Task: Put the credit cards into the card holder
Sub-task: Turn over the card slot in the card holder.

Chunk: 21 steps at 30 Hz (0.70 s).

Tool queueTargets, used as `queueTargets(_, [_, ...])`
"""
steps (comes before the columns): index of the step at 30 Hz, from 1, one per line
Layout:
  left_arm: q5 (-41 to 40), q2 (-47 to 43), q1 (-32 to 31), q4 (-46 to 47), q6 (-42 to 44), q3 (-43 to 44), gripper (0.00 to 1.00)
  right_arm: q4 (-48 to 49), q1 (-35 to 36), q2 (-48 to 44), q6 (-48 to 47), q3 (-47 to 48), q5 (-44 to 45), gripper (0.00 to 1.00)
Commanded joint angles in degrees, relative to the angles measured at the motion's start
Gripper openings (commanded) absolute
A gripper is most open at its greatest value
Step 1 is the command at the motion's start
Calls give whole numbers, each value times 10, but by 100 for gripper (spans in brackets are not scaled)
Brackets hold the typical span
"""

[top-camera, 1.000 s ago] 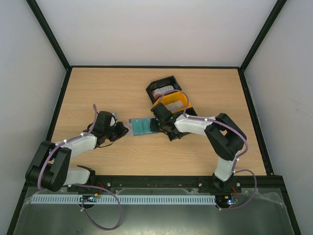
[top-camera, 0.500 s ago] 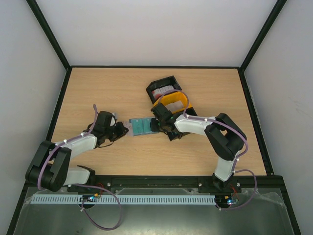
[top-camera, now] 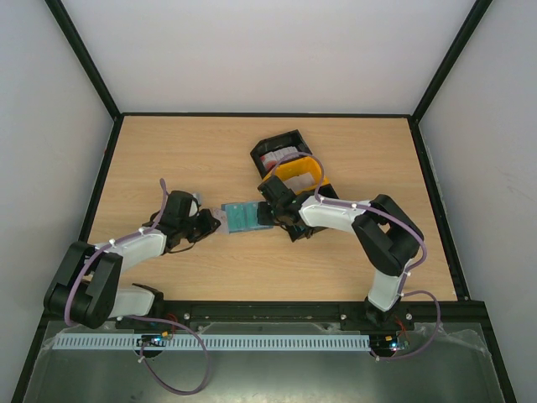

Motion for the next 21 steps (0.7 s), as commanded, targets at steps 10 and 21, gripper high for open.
queueTargets(10, [-4,14,-2,-4,9,-4,3,4,4,26,3,10,-9,28])
queueTargets(21, [-7,18,-4,-5,9,-5,3,75,3,32,45,-6,-95,27])
